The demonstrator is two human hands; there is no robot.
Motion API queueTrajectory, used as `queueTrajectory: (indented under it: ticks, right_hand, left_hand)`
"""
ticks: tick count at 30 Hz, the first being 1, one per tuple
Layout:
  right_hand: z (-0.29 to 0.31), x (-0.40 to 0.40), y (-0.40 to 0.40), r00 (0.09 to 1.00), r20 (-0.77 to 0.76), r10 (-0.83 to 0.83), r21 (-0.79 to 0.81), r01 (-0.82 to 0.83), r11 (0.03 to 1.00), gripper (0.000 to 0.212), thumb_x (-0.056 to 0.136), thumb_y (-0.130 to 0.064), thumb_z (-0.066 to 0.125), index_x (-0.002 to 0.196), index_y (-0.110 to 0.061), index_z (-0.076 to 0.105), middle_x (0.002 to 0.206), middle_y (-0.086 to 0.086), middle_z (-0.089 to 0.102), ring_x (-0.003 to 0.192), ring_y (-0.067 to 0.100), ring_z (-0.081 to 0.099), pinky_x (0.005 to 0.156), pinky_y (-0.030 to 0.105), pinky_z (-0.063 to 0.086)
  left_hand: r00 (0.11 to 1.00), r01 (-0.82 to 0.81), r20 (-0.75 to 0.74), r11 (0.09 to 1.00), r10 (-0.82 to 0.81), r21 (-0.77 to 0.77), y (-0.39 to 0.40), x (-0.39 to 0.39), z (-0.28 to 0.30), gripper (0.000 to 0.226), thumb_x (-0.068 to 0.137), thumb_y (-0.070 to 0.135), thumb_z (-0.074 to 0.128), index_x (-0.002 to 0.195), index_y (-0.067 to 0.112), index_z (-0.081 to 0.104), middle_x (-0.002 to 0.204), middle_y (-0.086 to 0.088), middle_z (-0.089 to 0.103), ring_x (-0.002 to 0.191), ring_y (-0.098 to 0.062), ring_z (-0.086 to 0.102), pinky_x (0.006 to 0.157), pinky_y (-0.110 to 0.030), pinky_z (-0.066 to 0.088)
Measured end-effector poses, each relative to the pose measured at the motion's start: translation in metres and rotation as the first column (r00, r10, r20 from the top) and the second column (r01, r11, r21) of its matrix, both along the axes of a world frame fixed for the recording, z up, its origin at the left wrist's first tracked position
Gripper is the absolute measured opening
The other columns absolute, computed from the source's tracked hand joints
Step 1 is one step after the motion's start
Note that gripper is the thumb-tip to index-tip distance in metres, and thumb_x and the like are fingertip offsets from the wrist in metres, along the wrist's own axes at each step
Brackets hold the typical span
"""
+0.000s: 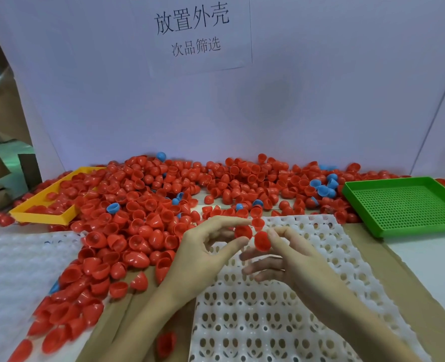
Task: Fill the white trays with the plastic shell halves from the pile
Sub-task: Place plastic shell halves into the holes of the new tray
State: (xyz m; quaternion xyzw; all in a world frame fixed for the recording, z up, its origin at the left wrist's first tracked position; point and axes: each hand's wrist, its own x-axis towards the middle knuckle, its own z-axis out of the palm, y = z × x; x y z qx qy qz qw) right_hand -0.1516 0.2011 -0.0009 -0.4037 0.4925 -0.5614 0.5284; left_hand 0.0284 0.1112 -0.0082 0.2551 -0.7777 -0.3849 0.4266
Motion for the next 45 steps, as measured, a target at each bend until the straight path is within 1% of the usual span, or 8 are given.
queueTrajectory:
  ticks: [5,11,16,26,33,40,43,45]
  right_hand:
    - [-0.002,-0.001,-0.002,0.996,-0.043,-0.073,0.011,0.073,0.997,0.05,0.088,-0.046,0.065,0.117,-0.006,0.062,0.094,0.017,0.079,0.082,0.029,0.077,0.071,0.027,0.06]
    - [-0.004,-0.003,-0.002,0.997,-0.039,-0.073,0.021,0.074,0.997,0.038,0.094,-0.035,0.072,0.118,-0.008,0.063,0.099,0.014,0.08,0.092,0.029,0.079,0.077,0.029,0.061]
    - [-0.003,0.0,-0.001,0.997,-0.06,-0.04,0.043,0.042,0.998,0.032,0.101,-0.034,0.066,0.119,-0.009,0.062,0.101,0.012,0.08,0.092,0.03,0.079,0.076,0.03,0.062]
    - [0.006,-0.026,-0.004,0.926,-0.011,-0.378,-0.018,0.377,0.926,0.012,0.107,-0.014,0.056,0.118,-0.017,0.06,0.089,0.006,0.08,0.078,0.025,0.079,0.064,0.025,0.061]
    - [0.005,-0.043,-0.007,0.895,-0.006,-0.446,-0.047,0.445,0.894,0.013,0.106,-0.013,0.055,0.117,-0.018,0.06,0.088,0.002,0.08,0.075,0.021,0.078,0.061,0.023,0.06]
    - [0.005,-0.037,-0.006,0.914,-0.016,-0.404,-0.049,0.403,0.914,0.012,0.107,-0.014,0.055,0.115,-0.021,0.059,0.089,0.004,0.08,0.076,0.024,0.078,0.06,0.022,0.058]
    - [0.005,-0.035,-0.005,0.922,-0.028,-0.387,-0.041,0.386,0.922,0.013,0.107,-0.014,0.055,0.117,-0.02,0.06,0.091,0.005,0.08,0.078,0.025,0.078,0.061,0.024,0.059]
    - [0.004,-0.033,-0.006,0.926,-0.039,-0.375,-0.035,0.374,0.927,0.014,0.107,-0.015,0.056,0.119,-0.02,0.061,0.092,0.006,0.08,0.079,0.025,0.078,0.063,0.025,0.058]
  left_hand:
    - [0.998,-0.066,-0.014,0.998,0.066,-0.01,0.001,-0.007,-0.005,0.011,0.095,0.023,0.077,0.104,0.029,0.076,0.117,0.014,0.075,0.107,-0.009,0.074,0.094,-0.025,0.058]
    - [0.992,-0.126,0.004,0.988,0.126,-0.09,0.005,-0.013,-0.009,0.015,0.092,0.03,0.077,0.102,0.02,0.08,0.122,0.016,0.07,0.108,-0.008,0.072,0.085,-0.02,0.058]
    - [0.985,-0.155,0.059,0.978,0.165,-0.141,-0.005,-0.015,-0.013,0.013,0.093,0.013,0.078,0.103,0.02,0.08,0.121,0.012,0.063,0.107,-0.011,0.069,0.083,-0.021,0.059]
    - [0.938,-0.21,0.202,0.925,0.282,-0.318,-0.058,-0.072,0.002,0.008,0.093,0.015,0.078,0.102,0.014,0.078,0.108,0.006,0.065,0.087,-0.002,0.066,0.081,-0.017,0.057]
    - [0.838,-0.197,0.405,0.895,0.366,-0.401,-0.058,-0.114,-0.013,0.023,0.099,0.028,0.069,0.119,0.017,0.07,0.121,0.004,0.062,0.116,-0.015,0.057,0.105,-0.033,0.046]
    - [0.847,-0.275,0.372,0.912,0.38,-0.305,-0.058,-0.079,-0.01,0.016,0.102,0.026,0.063,0.113,0.02,0.073,0.118,0.007,0.062,0.115,-0.011,0.056,0.102,-0.031,0.047]
    - [0.769,-0.406,0.375,0.849,0.517,-0.338,-0.07,-0.038,-0.006,0.018,0.103,0.023,0.061,0.116,0.017,0.072,0.117,0.004,0.063,0.113,-0.013,0.056,0.102,-0.033,0.048]
    - [0.585,-0.489,0.474,0.753,0.658,-0.441,-0.079,-0.008,-0.007,0.024,0.1,0.026,0.059,0.121,0.018,0.069,0.121,0.001,0.064,0.115,-0.021,0.053,0.102,-0.036,0.044]
